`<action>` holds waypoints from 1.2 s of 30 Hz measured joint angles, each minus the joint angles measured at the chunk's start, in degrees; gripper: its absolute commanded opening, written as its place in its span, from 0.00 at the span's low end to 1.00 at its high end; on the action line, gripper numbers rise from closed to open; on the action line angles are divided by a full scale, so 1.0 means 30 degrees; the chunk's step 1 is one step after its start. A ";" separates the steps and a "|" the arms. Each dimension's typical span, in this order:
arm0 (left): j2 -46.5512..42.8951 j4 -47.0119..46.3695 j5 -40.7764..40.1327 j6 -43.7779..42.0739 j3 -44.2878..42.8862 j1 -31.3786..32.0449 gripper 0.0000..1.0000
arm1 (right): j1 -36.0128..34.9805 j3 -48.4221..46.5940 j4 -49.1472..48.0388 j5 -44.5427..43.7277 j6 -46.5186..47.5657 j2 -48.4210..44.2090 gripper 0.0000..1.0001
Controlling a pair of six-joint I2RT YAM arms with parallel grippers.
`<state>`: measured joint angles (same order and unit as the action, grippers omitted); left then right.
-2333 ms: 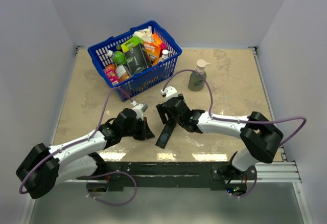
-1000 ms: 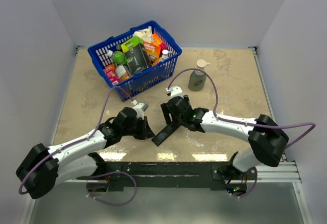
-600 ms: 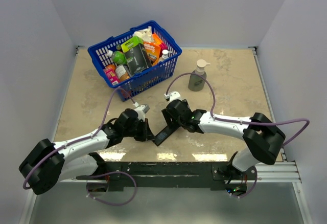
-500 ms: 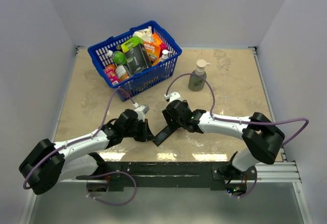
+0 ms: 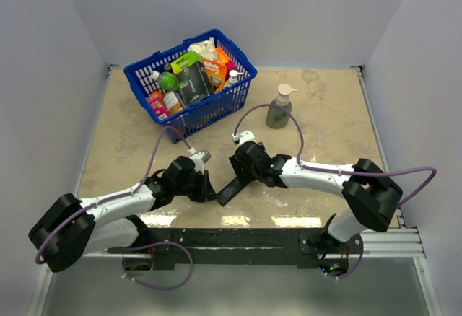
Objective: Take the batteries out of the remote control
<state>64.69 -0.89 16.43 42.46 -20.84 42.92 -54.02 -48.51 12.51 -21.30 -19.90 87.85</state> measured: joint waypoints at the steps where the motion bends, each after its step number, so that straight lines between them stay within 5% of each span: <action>1: 0.0095 -0.0058 0.0036 0.0000 0.0000 0.0000 0.00 | 0.0007 0.0000 0.0007 -0.0007 -0.0015 0.0007 0.73; 36: 0.0976 -0.0517 -0.0073 -0.0022 0.0000 0.0000 0.00 | -0.0095 -0.0036 0.0495 0.0175 -0.0656 0.0546 0.68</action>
<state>67.61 -2.44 16.21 42.39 -20.84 42.92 -54.30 -48.62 14.00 -20.78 -21.87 89.49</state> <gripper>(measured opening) 0.012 0.698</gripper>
